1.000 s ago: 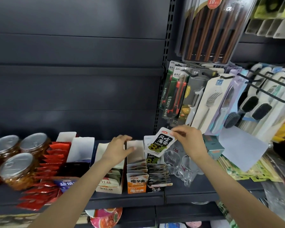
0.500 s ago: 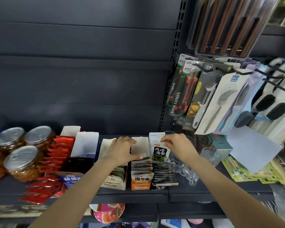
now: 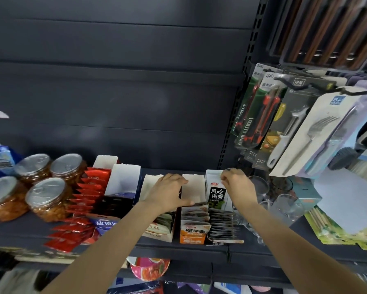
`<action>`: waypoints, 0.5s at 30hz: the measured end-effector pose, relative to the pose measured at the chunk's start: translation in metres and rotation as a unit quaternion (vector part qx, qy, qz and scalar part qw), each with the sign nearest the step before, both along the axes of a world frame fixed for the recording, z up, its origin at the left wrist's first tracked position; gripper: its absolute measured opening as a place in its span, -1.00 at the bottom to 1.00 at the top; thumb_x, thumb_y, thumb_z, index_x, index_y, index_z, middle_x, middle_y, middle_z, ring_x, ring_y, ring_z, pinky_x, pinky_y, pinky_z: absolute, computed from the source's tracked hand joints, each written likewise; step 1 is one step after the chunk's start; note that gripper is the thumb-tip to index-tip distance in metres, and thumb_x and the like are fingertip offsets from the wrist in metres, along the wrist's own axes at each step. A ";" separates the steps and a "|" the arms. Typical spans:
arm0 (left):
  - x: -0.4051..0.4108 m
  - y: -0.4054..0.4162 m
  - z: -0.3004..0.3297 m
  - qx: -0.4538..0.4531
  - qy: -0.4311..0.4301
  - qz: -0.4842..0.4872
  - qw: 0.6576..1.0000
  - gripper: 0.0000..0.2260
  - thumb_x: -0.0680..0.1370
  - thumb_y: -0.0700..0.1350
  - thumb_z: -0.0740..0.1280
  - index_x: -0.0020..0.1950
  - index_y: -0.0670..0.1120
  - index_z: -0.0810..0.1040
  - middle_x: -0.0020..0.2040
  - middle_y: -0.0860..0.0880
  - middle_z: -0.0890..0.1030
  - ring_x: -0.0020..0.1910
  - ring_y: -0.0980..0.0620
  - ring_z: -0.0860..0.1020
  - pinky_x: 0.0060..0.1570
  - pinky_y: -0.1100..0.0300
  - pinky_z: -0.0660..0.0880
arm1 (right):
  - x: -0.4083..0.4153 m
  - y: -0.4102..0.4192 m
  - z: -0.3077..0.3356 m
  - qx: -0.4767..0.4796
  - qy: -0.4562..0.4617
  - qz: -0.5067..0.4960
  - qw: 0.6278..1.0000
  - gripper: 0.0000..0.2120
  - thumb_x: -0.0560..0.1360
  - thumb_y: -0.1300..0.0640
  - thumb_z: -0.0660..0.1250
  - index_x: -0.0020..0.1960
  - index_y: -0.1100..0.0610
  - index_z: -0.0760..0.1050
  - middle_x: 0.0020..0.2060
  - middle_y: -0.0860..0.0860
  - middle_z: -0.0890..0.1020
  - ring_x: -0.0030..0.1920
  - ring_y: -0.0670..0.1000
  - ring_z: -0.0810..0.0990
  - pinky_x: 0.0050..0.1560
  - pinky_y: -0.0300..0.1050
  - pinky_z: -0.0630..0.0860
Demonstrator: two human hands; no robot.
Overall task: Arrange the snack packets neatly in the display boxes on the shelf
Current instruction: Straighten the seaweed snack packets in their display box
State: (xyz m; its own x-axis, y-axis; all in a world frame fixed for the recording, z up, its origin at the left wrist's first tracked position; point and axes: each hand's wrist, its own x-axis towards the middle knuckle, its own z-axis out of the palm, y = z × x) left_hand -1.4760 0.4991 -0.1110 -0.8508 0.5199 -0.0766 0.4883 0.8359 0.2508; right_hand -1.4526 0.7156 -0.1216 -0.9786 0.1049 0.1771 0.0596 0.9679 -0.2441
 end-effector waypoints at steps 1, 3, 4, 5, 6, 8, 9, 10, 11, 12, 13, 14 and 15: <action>-0.001 0.000 0.000 -0.001 0.001 -0.001 1.000 -0.36 0.48 0.23 0.31 0.48 0.00 0.27 0.46 0.03 0.30 0.43 0.04 0.22 0.38 0.14 0.17 | 0.000 0.000 -0.001 0.006 0.002 0.004 1.000 -0.88 0.54 0.25 0.23 -0.03 0.19 0.54 -0.07 0.06 0.55 0.04 0.08 0.49 -0.20 -0.10 0.46; -0.001 0.000 0.000 -0.003 0.002 -0.004 1.000 -0.37 0.49 0.23 0.30 0.48 0.00 0.27 0.45 0.03 0.31 0.42 0.04 0.22 0.38 0.14 0.17 | 0.001 0.001 0.000 0.007 0.000 0.016 1.000 -0.85 0.54 0.25 0.24 0.04 0.16 0.56 -0.01 0.05 0.55 0.10 0.06 0.47 -0.15 -0.14 0.43; 0.000 0.000 0.000 -0.001 0.003 -0.005 1.000 -0.38 0.50 0.22 0.29 0.48 -0.01 0.27 0.45 0.03 0.31 0.42 0.04 0.22 0.38 0.14 0.18 | 0.004 0.001 0.002 0.002 -0.002 0.024 1.000 -0.82 0.55 0.23 0.25 0.11 0.15 0.56 0.04 0.05 0.54 0.14 0.05 0.45 -0.09 -0.14 0.44; 0.000 0.001 0.000 0.007 0.003 -0.005 1.000 -0.40 0.51 0.20 0.30 0.48 -0.01 0.28 0.45 0.02 0.31 0.42 0.04 0.23 0.38 0.15 0.18 | 0.006 0.001 0.004 -0.008 -0.004 0.033 0.999 -0.78 0.55 0.21 0.27 0.17 0.14 0.55 0.09 0.04 0.53 0.17 0.04 0.44 -0.03 -0.13 0.45; 0.001 0.001 0.000 0.024 0.003 -0.004 1.000 -0.44 0.52 0.16 0.30 0.47 -0.01 0.30 0.45 0.02 0.32 0.42 0.04 0.24 0.37 0.17 0.19 | 0.010 0.001 0.006 -0.024 -0.003 0.039 0.999 -0.75 0.54 0.18 0.28 0.20 0.12 0.53 0.11 0.03 0.52 0.18 0.03 0.44 0.02 -0.13 0.45; 0.004 0.002 -0.001 0.073 -0.003 -0.003 0.997 -0.54 0.56 0.07 0.28 0.44 0.01 0.35 0.43 0.03 0.36 0.42 0.07 0.26 0.37 0.19 0.22 | 0.019 0.002 0.012 -0.080 -0.010 0.055 0.995 -0.75 0.52 0.15 0.33 0.19 0.11 0.55 0.08 0.03 0.55 0.10 0.01 0.51 0.05 -0.14 0.46; 0.006 0.003 -0.002 0.096 -0.011 -0.006 0.995 -0.59 0.58 0.04 0.27 0.42 0.02 0.38 0.41 0.04 0.39 0.40 0.09 0.29 0.36 0.19 0.24 | 0.023 0.002 0.015 -0.112 -0.028 0.070 0.991 -0.77 0.50 0.14 0.35 0.15 0.11 0.57 0.03 0.03 0.59 0.04 -0.01 0.55 0.05 -0.17 0.47; 0.008 0.004 -0.002 0.110 -0.026 -0.015 0.993 -0.62 0.59 0.02 0.25 0.40 0.03 0.40 0.39 0.04 0.41 0.39 0.09 0.32 0.36 0.19 0.26 | 0.028 0.003 0.017 -0.135 -0.057 0.085 0.986 -0.79 0.49 0.14 0.37 0.12 0.10 0.59 -0.01 0.03 0.62 -0.02 -0.04 0.57 0.06 -0.20 0.48; 0.010 0.005 -0.002 0.115 -0.044 -0.027 0.992 -0.64 0.59 0.02 0.25 0.38 0.02 0.42 0.38 0.05 0.43 0.37 0.09 0.35 0.35 0.20 0.28 | 0.033 0.003 0.019 -0.145 -0.090 0.097 0.981 -0.80 0.48 0.12 0.39 0.09 0.10 0.61 -0.03 0.02 0.65 -0.05 -0.08 0.58 0.08 -0.22 0.49; 0.012 0.007 -0.002 0.115 -0.063 -0.038 0.991 -0.65 0.59 0.02 0.25 0.37 0.01 0.43 0.37 0.04 0.45 0.35 0.09 0.37 0.33 0.20 0.29 | 0.037 0.004 0.020 -0.144 -0.117 0.105 0.977 -0.80 0.47 0.10 0.40 0.08 0.09 0.62 -0.04 0.00 0.66 -0.08 -0.11 0.58 0.08 -0.24 0.49; 0.013 0.007 -0.003 0.114 -0.081 -0.045 0.989 -0.65 0.58 0.02 0.26 0.37 0.00 0.45 0.35 0.04 0.47 0.33 0.09 0.40 0.31 0.22 0.31 | 0.041 0.004 0.021 -0.135 -0.136 0.111 0.975 -0.79 0.46 0.08 0.41 0.08 0.08 0.62 -0.05 -0.01 0.67 -0.09 -0.14 0.57 0.08 -0.25 0.50; 0.015 0.008 -0.003 0.115 -0.094 -0.048 0.988 -0.64 0.58 0.01 0.28 0.36 -0.01 0.45 0.34 0.03 0.49 0.30 0.08 0.43 0.29 0.23 0.33 | 0.044 0.003 0.022 -0.125 -0.148 0.112 0.975 -0.78 0.46 0.07 0.41 0.09 0.08 0.62 -0.04 -0.02 0.67 -0.09 -0.16 0.56 0.07 -0.26 0.50; 0.016 0.008 -0.004 0.116 -0.102 -0.048 0.987 -0.64 0.57 0.01 0.29 0.35 -0.02 0.46 0.32 0.03 0.50 0.28 0.08 0.46 0.27 0.23 0.35 | 0.047 0.003 0.023 -0.116 -0.155 0.111 0.975 -0.78 0.46 0.08 0.41 0.10 0.08 0.61 -0.04 -0.03 0.67 -0.08 -0.16 0.57 0.08 -0.26 0.50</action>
